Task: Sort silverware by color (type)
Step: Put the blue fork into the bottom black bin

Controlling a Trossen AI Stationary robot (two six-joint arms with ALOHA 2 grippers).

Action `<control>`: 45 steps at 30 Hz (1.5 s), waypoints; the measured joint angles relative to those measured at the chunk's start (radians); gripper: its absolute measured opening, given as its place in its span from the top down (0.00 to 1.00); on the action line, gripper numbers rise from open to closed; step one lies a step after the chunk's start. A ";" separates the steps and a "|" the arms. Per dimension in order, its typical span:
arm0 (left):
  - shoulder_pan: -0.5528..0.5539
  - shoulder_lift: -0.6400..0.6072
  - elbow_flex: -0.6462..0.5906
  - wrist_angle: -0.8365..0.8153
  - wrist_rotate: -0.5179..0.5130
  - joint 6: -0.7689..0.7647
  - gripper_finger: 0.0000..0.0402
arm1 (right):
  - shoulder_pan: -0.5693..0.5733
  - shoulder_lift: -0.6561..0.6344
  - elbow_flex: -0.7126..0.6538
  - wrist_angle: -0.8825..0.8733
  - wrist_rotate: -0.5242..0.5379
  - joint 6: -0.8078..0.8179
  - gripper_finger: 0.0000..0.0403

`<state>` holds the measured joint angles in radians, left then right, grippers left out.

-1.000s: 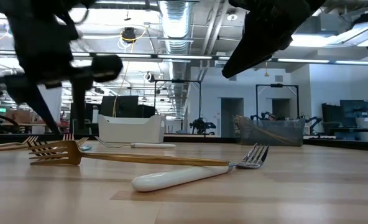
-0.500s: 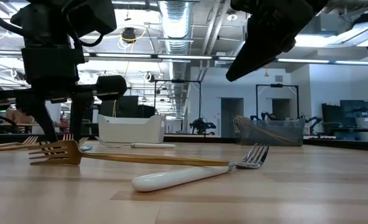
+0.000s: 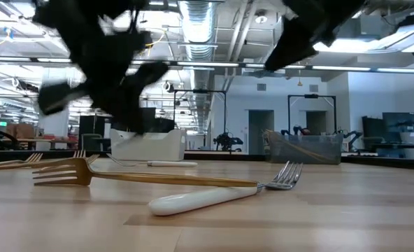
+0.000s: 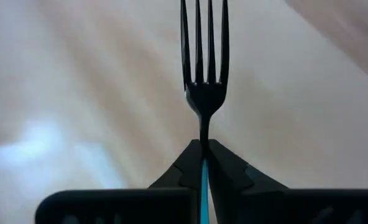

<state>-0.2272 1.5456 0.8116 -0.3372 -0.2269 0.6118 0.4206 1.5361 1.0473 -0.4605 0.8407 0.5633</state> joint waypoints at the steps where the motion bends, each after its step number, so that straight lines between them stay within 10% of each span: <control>1: 0.000 -0.020 0.009 0.029 -0.035 -0.019 1.00 | 0.010 -0.022 0.000 -0.045 0.046 0.040 0.69; 11: 0.091 -0.284 -0.049 0.368 0.028 -0.446 1.00 | 0.088 -0.233 -0.106 -0.063 0.154 0.184 0.69; 24: 0.103 -0.267 -0.290 1.319 0.111 -0.676 1.00 | -0.040 -0.003 -0.349 1.325 -0.173 -0.390 0.61; 32: 0.100 -0.250 -0.287 1.305 0.118 -0.738 1.00 | -0.178 0.177 -0.264 1.510 -0.434 -0.445 0.51; 45: 0.099 -0.251 -0.287 1.261 0.119 -0.742 1.00 | -0.198 0.235 -0.166 1.486 -0.539 -0.512 0.64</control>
<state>-0.1284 1.2945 0.5247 0.9242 -0.1076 -0.1307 0.2231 1.7710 0.8814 1.0252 0.3018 0.0517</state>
